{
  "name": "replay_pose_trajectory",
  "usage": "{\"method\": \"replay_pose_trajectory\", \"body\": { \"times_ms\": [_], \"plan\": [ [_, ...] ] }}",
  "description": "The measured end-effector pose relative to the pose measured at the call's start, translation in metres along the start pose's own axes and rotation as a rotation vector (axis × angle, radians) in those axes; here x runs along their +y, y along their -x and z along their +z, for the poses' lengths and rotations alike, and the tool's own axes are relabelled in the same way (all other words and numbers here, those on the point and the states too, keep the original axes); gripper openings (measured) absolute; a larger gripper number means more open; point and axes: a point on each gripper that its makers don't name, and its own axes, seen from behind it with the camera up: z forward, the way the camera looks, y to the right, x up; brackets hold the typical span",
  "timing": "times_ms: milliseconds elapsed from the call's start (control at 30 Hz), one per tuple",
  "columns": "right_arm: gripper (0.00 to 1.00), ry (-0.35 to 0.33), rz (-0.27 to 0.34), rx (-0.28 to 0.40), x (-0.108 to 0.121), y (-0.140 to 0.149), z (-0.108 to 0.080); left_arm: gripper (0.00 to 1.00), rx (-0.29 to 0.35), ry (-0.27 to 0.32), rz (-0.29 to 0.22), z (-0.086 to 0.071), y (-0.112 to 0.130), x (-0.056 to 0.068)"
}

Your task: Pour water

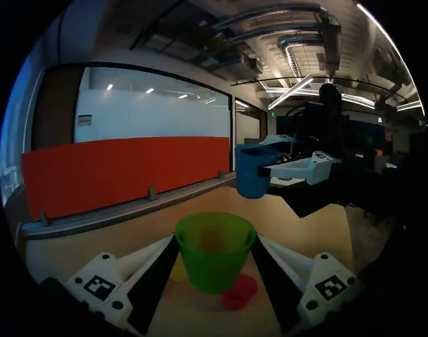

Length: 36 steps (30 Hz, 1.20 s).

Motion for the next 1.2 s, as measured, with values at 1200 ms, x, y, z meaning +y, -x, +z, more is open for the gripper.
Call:
{"method": "replay_pose_trajectory", "body": {
  "times_ms": [1200],
  "plan": [
    [0.91, -0.027, -0.375, 0.005, 0.005, -0.054, 0.037, 0.87, 0.020, 0.047, -0.007, 0.008, -0.006, 0.017]
  ]
}}
